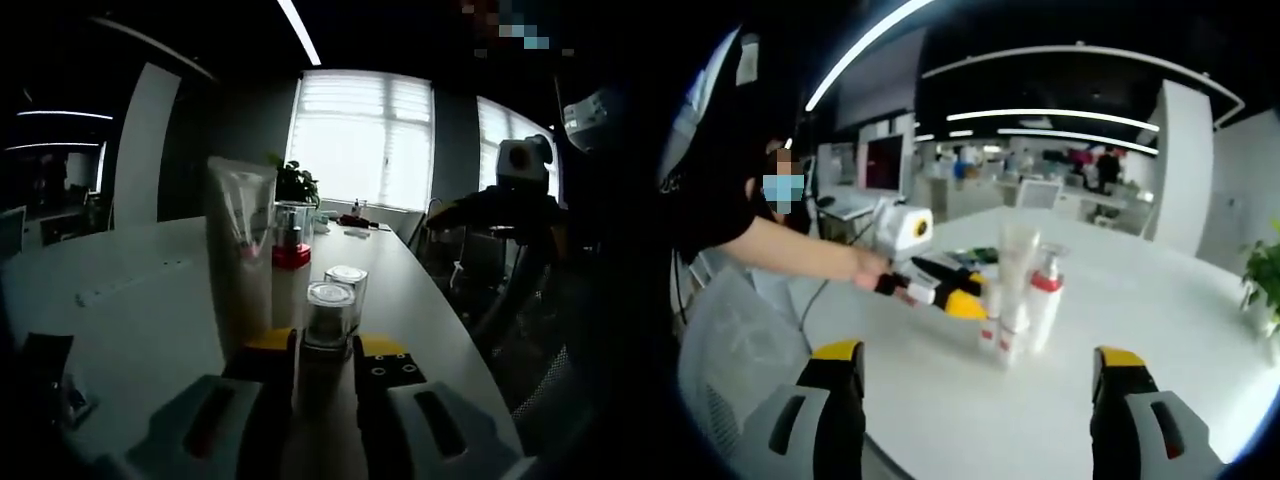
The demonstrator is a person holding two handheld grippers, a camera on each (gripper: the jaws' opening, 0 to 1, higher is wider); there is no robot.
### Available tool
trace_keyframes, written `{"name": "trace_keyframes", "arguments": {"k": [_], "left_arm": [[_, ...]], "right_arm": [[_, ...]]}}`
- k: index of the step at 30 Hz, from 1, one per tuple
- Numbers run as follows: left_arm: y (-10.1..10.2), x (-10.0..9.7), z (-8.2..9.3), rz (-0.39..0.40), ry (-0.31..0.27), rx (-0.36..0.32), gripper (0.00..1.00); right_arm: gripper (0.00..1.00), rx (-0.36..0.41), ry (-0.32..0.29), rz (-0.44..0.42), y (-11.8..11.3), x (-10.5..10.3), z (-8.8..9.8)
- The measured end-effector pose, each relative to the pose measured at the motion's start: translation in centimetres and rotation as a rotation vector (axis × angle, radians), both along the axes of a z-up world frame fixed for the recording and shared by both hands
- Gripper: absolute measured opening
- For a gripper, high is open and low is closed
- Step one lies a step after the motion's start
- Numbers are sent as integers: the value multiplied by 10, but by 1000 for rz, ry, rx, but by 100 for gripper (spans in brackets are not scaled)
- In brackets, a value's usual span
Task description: Arrange the skincare products in the storage area until every visible bottle or jar stands upright without overlapping.
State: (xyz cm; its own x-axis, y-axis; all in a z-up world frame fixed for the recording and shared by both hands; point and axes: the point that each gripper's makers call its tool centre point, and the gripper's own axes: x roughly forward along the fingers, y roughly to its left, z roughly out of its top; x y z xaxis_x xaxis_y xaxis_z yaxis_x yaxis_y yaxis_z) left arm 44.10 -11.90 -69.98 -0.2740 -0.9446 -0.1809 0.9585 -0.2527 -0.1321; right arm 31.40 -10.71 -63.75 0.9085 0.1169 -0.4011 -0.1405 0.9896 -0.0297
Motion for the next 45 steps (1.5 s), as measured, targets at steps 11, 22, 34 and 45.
{"name": "trace_keyframes", "arguments": {"k": [11, 22, 34, 45], "left_arm": [[15, 5, -2, 45, 16, 58, 27], [51, 8, 21, 114, 30, 103, 39], [95, 9, 76, 230, 34, 107, 59], [133, -6, 95, 339, 52, 147, 67]], "right_arm": [[98, 19, 52, -5, -2, 0, -12], [98, 57, 101, -5, 1, 0, -21], [98, 114, 154, 5, 6, -4, -30], [97, 156, 192, 35, 14, -7, -37]]}}
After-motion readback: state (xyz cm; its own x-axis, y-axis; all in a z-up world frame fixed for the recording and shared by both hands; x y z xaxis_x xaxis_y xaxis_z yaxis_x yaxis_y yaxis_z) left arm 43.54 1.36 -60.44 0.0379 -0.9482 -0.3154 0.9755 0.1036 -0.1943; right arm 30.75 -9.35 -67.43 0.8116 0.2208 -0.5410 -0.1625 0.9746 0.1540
